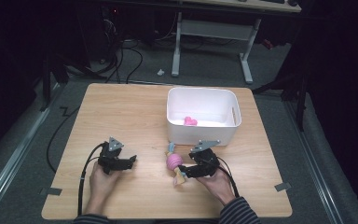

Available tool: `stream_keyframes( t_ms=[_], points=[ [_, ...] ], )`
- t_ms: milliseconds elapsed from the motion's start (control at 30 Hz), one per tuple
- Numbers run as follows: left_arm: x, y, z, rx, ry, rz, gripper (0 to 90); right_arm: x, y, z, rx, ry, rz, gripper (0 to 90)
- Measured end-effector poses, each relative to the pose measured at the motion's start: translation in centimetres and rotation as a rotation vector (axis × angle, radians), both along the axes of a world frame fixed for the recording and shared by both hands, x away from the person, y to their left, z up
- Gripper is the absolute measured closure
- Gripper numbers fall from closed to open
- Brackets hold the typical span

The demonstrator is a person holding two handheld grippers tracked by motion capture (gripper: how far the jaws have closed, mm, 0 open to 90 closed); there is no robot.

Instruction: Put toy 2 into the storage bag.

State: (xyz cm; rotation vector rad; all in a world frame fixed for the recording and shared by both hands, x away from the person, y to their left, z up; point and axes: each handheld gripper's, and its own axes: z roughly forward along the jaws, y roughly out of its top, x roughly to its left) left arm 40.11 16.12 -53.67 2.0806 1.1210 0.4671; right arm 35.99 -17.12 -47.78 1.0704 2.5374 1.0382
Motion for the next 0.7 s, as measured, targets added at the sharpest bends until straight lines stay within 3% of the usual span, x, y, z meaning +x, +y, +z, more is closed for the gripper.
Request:
stream_keyframes(
  t_ms=[333,567,700],
  points=[
    [0.0,0.0,0.0,0.000,0.000,-0.001,19.1,1.2,3.0,0.1,-0.093,0.044,0.045,25.7],
    [0.0,0.0,0.0,0.000,0.000,-0.001,19.1,2.1,4.5,-0.8,-0.143,0.092,0.042,24.9],
    [0.0,0.0,0.0,0.000,0.000,-0.001,19.1,2.4,4.8,-1.1,-0.172,0.090,0.031,26.1]
  ],
)
